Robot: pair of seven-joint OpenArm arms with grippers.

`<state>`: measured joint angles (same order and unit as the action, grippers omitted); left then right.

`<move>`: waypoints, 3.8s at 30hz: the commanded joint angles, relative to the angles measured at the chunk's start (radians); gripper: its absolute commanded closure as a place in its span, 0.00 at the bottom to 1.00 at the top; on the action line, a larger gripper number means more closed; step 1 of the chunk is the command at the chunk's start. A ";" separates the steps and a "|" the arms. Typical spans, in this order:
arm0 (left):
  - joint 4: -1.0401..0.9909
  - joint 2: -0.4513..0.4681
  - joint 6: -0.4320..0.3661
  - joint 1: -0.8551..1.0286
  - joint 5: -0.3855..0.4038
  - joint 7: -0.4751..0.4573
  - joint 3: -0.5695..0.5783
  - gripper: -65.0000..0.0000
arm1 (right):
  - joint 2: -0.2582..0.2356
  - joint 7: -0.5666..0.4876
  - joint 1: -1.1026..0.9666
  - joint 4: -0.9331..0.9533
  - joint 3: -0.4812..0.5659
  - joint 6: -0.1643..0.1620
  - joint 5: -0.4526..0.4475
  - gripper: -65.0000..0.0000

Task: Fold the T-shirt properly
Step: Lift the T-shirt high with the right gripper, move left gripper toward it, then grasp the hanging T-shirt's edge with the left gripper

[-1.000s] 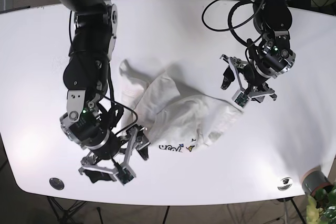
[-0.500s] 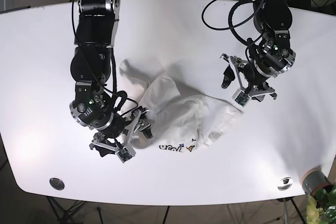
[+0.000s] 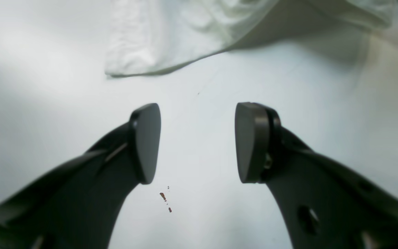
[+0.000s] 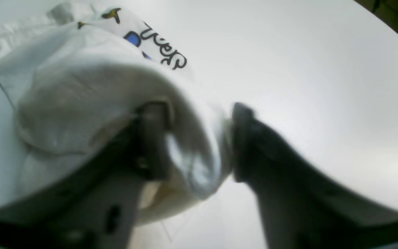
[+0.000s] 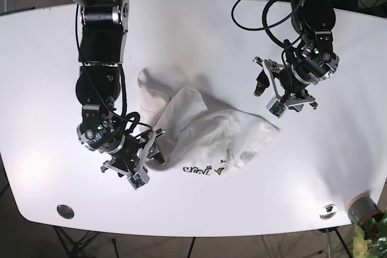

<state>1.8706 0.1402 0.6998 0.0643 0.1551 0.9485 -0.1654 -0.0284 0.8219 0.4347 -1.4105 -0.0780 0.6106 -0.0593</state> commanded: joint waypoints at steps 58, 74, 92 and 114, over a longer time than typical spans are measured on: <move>-0.009 -0.040 -0.260 -0.019 -0.199 -0.417 0.208 0.52 | 0.158 0.290 0.871 0.144 0.278 -0.007 0.105 0.97; -0.513 -0.139 -0.658 -0.254 -0.199 -0.632 0.536 0.03 | 0.127 0.282 0.871 0.049 0.278 -0.001 0.102 0.97; -1.021 -0.297 -0.733 -0.516 -0.202 -0.728 0.620 0.01 | 0.098 0.258 0.856 0.046 0.217 0.002 0.094 0.97; -1.239 -0.276 -0.742 -0.555 -0.200 -0.777 0.616 0.94 | 0.068 0.258 0.778 -0.040 0.217 -0.005 0.105 0.97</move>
<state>0.6357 -0.1535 -0.0235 -0.4843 -0.0261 0.0879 0.4526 0.0414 1.1065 1.1660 -1.4326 0.1436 0.6182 0.0414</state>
